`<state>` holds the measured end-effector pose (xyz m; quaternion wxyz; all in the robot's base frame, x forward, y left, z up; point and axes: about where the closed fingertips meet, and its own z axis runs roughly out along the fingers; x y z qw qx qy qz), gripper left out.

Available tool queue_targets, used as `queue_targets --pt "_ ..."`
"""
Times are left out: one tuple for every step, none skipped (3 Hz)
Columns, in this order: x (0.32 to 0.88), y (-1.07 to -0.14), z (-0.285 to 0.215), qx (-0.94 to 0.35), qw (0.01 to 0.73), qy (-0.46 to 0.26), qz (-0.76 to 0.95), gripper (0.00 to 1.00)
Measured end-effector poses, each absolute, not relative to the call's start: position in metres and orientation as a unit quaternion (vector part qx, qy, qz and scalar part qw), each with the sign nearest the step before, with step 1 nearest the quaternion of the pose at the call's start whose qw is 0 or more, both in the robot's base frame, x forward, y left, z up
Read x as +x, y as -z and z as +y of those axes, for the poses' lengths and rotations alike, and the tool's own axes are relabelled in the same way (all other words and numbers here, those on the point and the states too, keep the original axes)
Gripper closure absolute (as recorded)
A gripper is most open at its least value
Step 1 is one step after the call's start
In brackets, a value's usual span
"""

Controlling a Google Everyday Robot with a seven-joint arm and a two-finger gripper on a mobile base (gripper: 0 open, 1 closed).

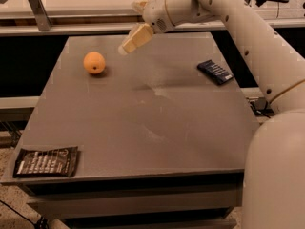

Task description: Move orange near rxbar chocolate

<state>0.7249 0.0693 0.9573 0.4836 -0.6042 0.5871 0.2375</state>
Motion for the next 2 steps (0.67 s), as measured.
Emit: queue_targets --pt "0.721 -0.952 0.077 -0.623 0.463 -0.238 0.584 0.0" --pt "0.717 -0.928 0.092 -0.637 0.42 -0.246 0.598 0.0"
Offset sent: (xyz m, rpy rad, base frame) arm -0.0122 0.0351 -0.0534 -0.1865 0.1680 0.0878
